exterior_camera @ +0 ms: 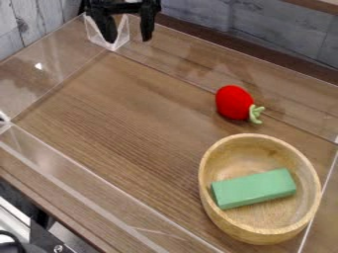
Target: Move the red fruit to the right
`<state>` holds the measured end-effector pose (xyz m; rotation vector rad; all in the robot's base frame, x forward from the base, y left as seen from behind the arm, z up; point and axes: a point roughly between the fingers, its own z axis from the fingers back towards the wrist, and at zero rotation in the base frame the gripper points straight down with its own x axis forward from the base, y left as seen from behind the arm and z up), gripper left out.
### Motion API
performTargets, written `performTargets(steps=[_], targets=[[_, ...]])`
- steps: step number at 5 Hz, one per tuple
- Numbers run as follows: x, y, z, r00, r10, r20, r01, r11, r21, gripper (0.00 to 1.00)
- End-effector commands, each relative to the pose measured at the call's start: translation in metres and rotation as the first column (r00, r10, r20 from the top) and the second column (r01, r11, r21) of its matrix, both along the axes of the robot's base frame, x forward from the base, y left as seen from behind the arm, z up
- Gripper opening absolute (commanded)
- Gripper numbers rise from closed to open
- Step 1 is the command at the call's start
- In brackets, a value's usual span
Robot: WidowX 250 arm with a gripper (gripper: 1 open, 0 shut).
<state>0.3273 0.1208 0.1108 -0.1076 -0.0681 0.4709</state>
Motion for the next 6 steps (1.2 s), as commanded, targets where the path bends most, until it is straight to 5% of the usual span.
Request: performTargets(steps=[1, 3, 5, 6], targets=[[0.011, 0.014, 0.013, 0.996, 0.023, 0.084, -0.026, 0.999, 0.034, 1.0], [-0.001, 0.031, 0.023, 0.984, 0.131, 0.123, -0.137, 0.99, 0.038, 1.0], [-0.005, 0.037, 0.027, 0.987, -0.004, 0.163, 0.0, 1.0, 0.024, 1.0], [-0.002, 0.032, 0.032, 0.984, -0.008, 0.179, 0.004, 1.0, 0.021, 1.0]])
